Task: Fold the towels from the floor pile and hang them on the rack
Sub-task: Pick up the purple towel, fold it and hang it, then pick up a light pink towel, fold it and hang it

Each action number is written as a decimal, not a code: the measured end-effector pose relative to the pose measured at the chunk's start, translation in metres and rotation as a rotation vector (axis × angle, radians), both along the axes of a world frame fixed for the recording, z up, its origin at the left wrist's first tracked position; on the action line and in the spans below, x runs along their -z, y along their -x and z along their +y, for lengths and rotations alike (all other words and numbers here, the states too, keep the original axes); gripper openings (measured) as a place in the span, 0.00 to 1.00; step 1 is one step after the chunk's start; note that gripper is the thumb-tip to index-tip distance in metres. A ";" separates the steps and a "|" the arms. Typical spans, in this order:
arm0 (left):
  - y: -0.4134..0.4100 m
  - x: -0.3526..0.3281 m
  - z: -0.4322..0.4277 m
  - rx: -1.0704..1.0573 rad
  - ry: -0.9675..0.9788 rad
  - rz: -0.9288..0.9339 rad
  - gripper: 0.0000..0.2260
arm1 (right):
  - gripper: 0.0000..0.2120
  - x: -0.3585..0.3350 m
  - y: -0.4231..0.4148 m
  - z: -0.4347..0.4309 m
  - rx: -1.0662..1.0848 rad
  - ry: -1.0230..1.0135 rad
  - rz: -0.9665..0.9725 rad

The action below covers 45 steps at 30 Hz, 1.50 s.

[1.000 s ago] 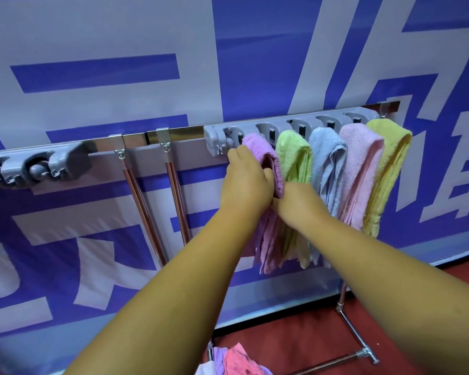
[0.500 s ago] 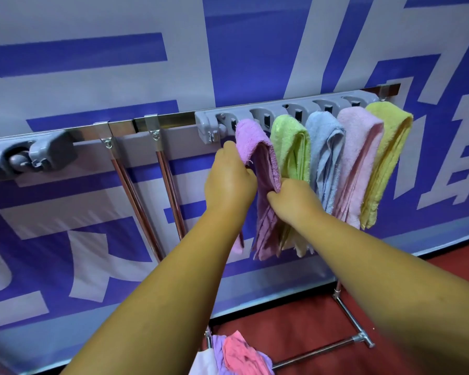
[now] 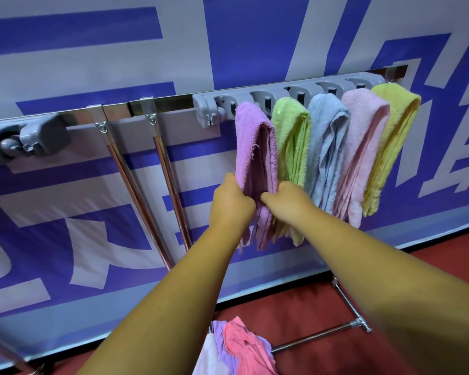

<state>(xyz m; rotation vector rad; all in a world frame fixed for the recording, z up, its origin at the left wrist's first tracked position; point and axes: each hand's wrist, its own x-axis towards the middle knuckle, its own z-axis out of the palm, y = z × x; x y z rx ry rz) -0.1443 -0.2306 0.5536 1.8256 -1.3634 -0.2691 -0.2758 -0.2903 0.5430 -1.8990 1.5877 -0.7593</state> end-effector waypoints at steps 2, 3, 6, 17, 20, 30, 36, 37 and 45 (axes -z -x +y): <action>-0.001 0.012 0.002 0.008 -0.034 0.005 0.11 | 0.12 0.003 0.002 0.002 0.003 -0.022 -0.051; -0.001 0.017 0.003 0.013 -0.053 0.002 0.10 | 0.10 0.004 0.003 0.004 -0.001 -0.033 -0.074; -0.002 0.030 0.005 0.026 -0.069 0.017 0.10 | 0.06 0.008 0.005 0.011 -0.043 -0.083 -0.132; 0.004 0.017 0.009 0.010 0.042 0.084 0.08 | 0.06 0.011 0.010 0.024 -0.139 -0.231 -0.186; -0.001 0.034 0.016 0.042 -0.079 0.030 0.08 | 0.09 0.025 0.011 0.027 -0.146 -0.290 -0.121; -0.028 0.135 0.042 0.125 -0.392 -0.018 0.14 | 0.08 0.114 0.007 0.049 -0.186 -0.528 0.053; -0.054 0.206 0.055 0.130 -0.560 0.051 0.17 | 0.11 0.166 -0.024 0.071 -0.153 -0.649 -0.096; -0.060 0.220 0.059 0.133 -0.587 0.062 0.18 | 0.12 0.175 -0.030 0.074 -0.138 -0.678 -0.119; -0.123 0.339 0.120 0.082 -0.884 0.312 0.08 | 0.08 0.298 -0.094 0.108 -0.045 -0.974 -0.189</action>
